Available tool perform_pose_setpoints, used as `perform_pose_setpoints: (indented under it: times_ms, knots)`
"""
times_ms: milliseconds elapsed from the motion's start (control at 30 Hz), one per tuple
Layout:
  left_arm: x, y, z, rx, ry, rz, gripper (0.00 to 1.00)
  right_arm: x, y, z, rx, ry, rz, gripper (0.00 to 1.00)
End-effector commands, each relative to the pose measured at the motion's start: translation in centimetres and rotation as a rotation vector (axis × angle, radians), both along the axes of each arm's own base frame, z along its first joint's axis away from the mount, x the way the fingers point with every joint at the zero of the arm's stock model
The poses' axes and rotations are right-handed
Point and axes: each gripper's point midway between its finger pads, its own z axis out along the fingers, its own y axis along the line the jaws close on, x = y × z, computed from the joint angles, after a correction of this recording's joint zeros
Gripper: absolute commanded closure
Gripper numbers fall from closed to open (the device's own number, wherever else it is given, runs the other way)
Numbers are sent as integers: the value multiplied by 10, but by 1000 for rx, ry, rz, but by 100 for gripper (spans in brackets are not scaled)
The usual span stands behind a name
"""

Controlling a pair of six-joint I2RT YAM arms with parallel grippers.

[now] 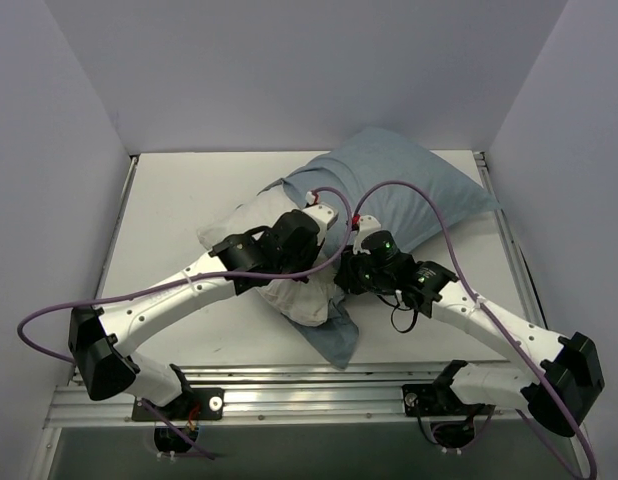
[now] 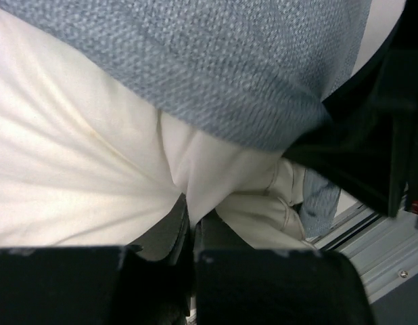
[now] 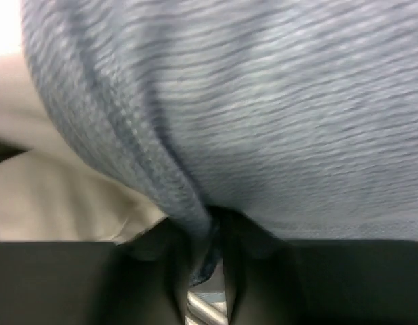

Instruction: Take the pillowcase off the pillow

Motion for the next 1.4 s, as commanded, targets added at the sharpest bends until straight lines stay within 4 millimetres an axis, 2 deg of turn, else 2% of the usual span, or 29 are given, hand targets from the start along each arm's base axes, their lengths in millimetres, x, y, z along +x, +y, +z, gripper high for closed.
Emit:
perform_pose_setpoints:
  times_ms: [0, 67, 100, 133, 167, 200, 267, 333, 400, 467, 500, 567, 600, 733, 833, 867, 900, 967, 1000, 1033, 1067, 1100, 1133, 1167, 1200, 1267, 1333, 1367]
  knots:
    - [4, -12, 72, -213, -98, -15, 98, 40, -37, 3, -134, -98, -243, 93]
    - [3, -1, 74, -224, -81, 14, 98, 54, -61, 5, -162, -110, -351, 100]
    - [-2, 10, 75, -229, -63, 18, 98, 59, -69, 6, -159, -108, -382, 100]
    - [2, 22, 76, -237, -52, 44, 98, 64, -79, 6, -161, -104, -417, 100]
    - [0, 28, 76, -248, -35, 56, 98, 75, -102, 4, -164, -89, -497, 100]
    - [-10, 37, 78, -264, -6, 41, 98, 80, -114, 3, -175, -82, -539, 100]
    - [-14, 51, 81, -287, 25, 55, 98, 91, -146, -1, -207, -55, -647, 100]
    - [-29, 64, 88, -306, 52, 44, 98, 99, -164, 1, -212, -47, -712, 100]
    - [-39, 81, 93, -310, 65, 61, 98, 107, -191, -1, -210, -26, -805, 100]
    - [-47, 90, 100, -327, 74, 57, 98, 114, -207, 1, -198, -14, -860, 100]
    - [-55, 98, 101, -320, 86, 61, 98, 117, -225, 2, -195, -5, -917, 100]
    - [-61, 106, 104, -325, 94, 65, 98, 124, -244, 4, -187, 3, -979, 100]
    - [-68, 111, 106, -328, 105, 61, 98, 125, -264, 5, -172, 11, -1050, 100]
    - [-97, 100, 118, -418, 170, -58, 98, 138, -292, 7, -147, 6, -1131, 100]
    - [-121, 87, 102, -428, 294, -179, 98, 147, -287, 9, -131, 17, -1095, 100]
    - [-125, 87, 92, -415, 329, -183, 98, 150, -276, 9, -97, 29, -1037, 100]
    - [-128, 87, 74, -387, 380, -175, 98, 151, -268, 11, -79, 32, -991, 100]
    - [-125, 88, 62, -381, 391, -142, 98, 149, -248, 25, -54, 4, -886, 91]
    - [-122, 88, 60, -399, 365, -133, 91, 147, -236, 32, -31, -3, -829, 86]
    - [-117, 88, 63, -412, 339, -109, 55, 139, -235, 45, -27, -27, -813, 72]
    - [-113, 87, 69, -428, 314, -100, 38, 134, -222, 51, -38, -42, -756, 66]
    - [-106, 85, 83, -460, 265, -96, 24, 129, -215, 58, -25, -50, -720, 60]
    - [-100, 84, 90, -471, 242, -82, 15, 120, -210, 71, -16, -72, -693, 49]
    - [-93, 78, 95, -482, 226, -79, 4, 116, -201, 77, -7, -77, -645, 45]
    - [-89, 76, 100, -491, 215, -78, 1, 111, -196, 82, -2, -86, -619, 41]
    - [-76, 72, 111, -509, 190, -48, 6, 100, -187, 97, 4, -114, -571, 32]
    - [-60, 67, 105, -487, 196, -5, 6, 91, -170, 107, 5, -133, -480, 24]
    - [-43, 66, 99, -469, 188, 41, 6, 90, -164, 116, 13, -152, -447, 22]
